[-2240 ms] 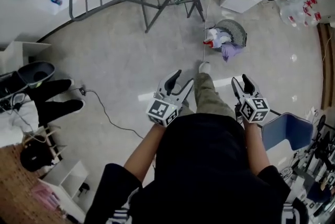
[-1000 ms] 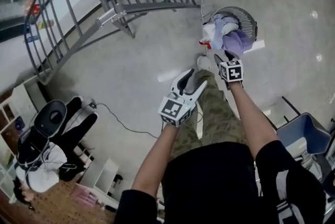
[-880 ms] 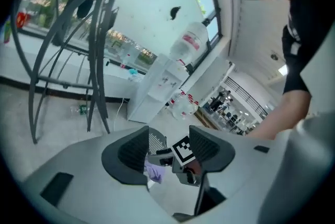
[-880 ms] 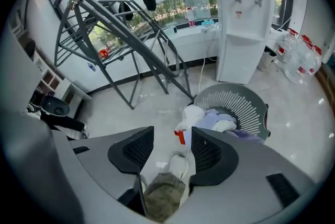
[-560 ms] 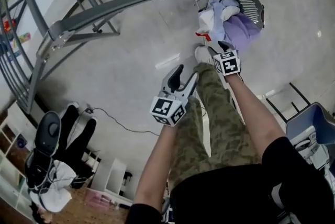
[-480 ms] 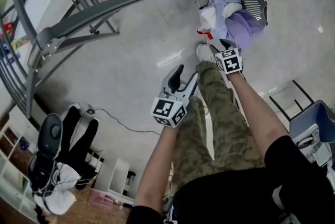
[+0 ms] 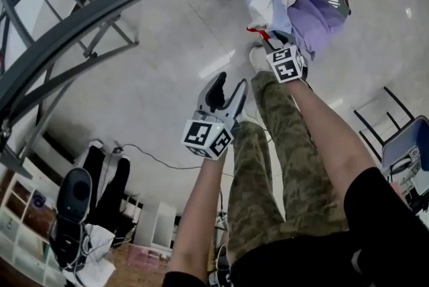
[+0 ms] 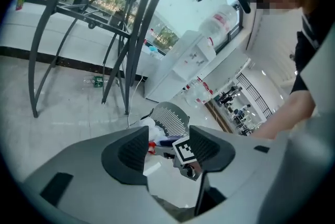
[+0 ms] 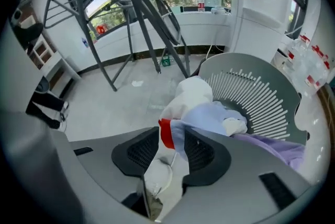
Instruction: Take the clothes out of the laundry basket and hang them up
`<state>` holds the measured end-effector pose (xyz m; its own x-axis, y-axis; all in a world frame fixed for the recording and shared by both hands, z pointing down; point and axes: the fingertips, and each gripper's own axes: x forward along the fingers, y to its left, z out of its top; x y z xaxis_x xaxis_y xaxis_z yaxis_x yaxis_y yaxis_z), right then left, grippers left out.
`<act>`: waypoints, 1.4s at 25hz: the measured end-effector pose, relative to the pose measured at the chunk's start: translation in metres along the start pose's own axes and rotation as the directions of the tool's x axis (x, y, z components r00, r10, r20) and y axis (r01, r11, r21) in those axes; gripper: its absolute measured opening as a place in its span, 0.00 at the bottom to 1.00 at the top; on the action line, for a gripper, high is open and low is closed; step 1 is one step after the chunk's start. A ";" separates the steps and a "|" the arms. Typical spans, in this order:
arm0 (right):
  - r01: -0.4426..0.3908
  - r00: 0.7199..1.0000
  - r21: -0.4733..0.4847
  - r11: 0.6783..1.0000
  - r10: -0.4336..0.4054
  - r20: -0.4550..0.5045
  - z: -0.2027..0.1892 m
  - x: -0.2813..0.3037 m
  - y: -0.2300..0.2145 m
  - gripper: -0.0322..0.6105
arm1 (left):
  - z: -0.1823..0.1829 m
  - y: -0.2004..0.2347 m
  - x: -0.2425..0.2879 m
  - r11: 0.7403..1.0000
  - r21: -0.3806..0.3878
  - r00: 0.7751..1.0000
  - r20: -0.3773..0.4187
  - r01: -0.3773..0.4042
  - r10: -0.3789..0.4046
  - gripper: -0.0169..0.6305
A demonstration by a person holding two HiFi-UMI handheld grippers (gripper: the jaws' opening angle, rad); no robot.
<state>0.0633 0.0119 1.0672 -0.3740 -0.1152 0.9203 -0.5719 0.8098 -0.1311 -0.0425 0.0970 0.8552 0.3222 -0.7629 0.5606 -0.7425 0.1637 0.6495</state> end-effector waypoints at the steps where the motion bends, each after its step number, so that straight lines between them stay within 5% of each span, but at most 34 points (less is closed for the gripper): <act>1: 0.017 1.000 -0.038 0.999 -0.018 -0.007 0.000 0.002 -0.001 0.27 | -0.002 0.000 0.003 1.000 -0.007 1.000 0.004 0.000 0.000 0.37; 10: 0.118 0.990 -0.213 0.970 -0.132 -0.053 -0.008 0.012 -0.002 0.24 | -0.023 -0.012 -0.002 1.000 -0.029 1.000 -0.029 0.008 -0.009 0.37; 14: 0.141 0.983 -0.203 0.969 -0.161 -0.087 -0.007 0.012 -0.008 0.09 | -0.034 -0.015 -0.006 0.999 -0.042 0.999 -0.049 0.010 -0.012 0.37; 18: 0.126 0.984 -0.183 0.975 -0.147 -0.105 -0.005 0.007 -0.014 0.06 | -0.033 -0.021 -0.010 0.999 -0.019 0.998 -0.059 0.034 -0.035 0.37; 26: 0.035 0.995 -0.029 0.999 -0.032 0.091 0.012 -0.055 -0.013 0.05 | -0.027 -0.026 -0.034 0.999 0.042 0.998 -0.058 0.023 -0.021 0.37; 35: -0.090 0.939 0.268 0.959 -0.008 0.344 0.085 -0.197 -0.040 0.05 | 0.017 -0.052 -0.084 0.996 0.084 0.998 -0.054 0.028 -0.024 0.37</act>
<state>0.0979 -0.0462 0.8599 -0.5977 -0.3125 0.7383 -0.7107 0.6327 -0.3076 -0.0413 0.1420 0.7657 0.3709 -0.7315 0.5721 -0.7798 0.0893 0.6197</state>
